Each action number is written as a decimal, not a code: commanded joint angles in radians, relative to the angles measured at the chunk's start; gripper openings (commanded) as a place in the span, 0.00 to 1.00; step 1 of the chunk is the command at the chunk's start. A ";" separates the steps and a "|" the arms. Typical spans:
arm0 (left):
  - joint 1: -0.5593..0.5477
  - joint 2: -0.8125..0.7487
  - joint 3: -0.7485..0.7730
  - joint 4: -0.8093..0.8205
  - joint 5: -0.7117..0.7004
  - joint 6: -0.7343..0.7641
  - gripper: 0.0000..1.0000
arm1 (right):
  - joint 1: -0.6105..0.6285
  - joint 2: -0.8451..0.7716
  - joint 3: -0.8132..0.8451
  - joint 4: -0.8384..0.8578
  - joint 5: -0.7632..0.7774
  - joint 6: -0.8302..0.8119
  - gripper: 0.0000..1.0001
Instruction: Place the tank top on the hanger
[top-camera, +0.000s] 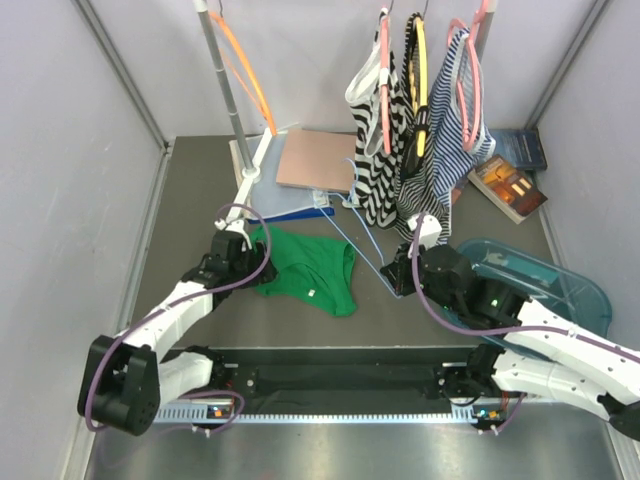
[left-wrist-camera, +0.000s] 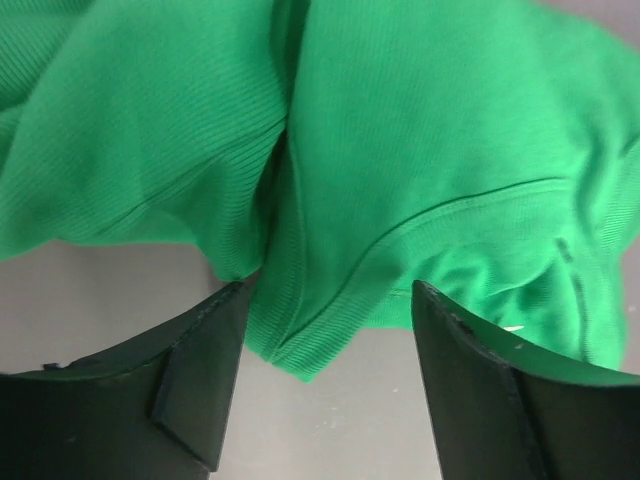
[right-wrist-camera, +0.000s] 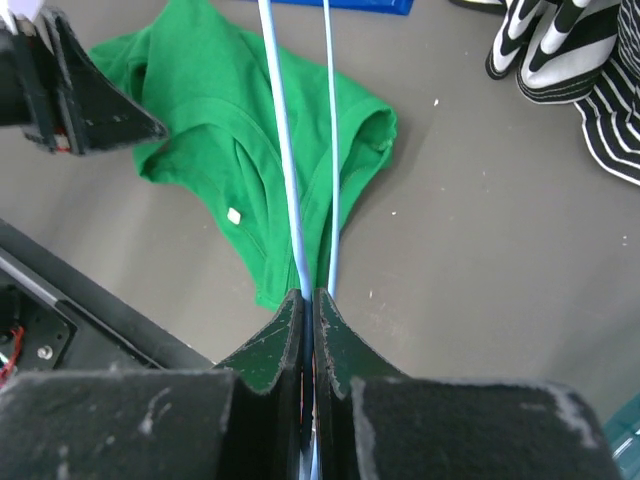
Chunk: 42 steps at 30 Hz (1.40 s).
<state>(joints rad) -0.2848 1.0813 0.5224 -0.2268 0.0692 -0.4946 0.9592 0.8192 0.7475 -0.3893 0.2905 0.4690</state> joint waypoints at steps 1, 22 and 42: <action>0.003 0.022 0.018 0.027 -0.002 0.001 0.68 | -0.005 -0.048 -0.017 0.047 0.006 0.054 0.00; 0.003 0.017 -0.002 0.078 0.034 -0.010 0.25 | -0.005 -0.196 0.032 -0.172 -0.112 -0.046 0.00; 0.001 0.002 0.031 -0.054 -0.120 -0.015 0.27 | -0.005 -0.181 -0.045 -0.072 -0.335 -0.052 0.00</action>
<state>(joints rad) -0.2848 1.0584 0.5411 -0.2539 0.0257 -0.5026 0.9588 0.6197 0.6933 -0.5545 -0.0036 0.4210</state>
